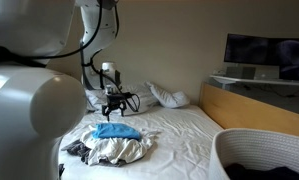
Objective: Put the shirts on the bed into the basket
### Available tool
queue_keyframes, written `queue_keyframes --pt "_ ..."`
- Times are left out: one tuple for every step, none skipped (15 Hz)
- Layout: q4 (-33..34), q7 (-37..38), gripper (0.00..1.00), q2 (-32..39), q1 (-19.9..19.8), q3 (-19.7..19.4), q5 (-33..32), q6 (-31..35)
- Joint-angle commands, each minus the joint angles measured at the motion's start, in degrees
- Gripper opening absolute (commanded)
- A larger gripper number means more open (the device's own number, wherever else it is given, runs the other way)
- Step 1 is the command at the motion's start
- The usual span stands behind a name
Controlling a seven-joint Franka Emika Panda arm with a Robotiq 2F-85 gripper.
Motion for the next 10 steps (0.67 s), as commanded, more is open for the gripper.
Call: queue_keyframes --pt "0.56 4.83 1.00 4.39 3.71 -1.30 -8.54 6.77" --pt "0.68 6.74 1.00 5.98 5.89 -2.77 -12.73 8.70" --pt "0.89 8.17 1.00 7.08 7.70 -3.91 -16.00 9.69" --pt "1.10 10.53 1.00 8.30 10.70 -6.15 -20.20 10.74" --pt "1.60 12.13 1.00 9.75 12.70 -7.66 -23.47 11.45" --pt "1.83 14.67 1.00 10.97 15.38 -9.69 -27.21 11.85" --pt "2.50 16.95 1.00 12.23 17.73 -11.60 -30.51 12.21" --pt "3.31 19.39 1.00 13.56 20.08 -13.51 -33.69 12.02" --pt "4.10 21.65 1.00 14.96 22.08 -15.17 -36.61 12.09" --pt "4.98 23.94 1.00 15.93 24.47 -17.17 -39.95 11.32"
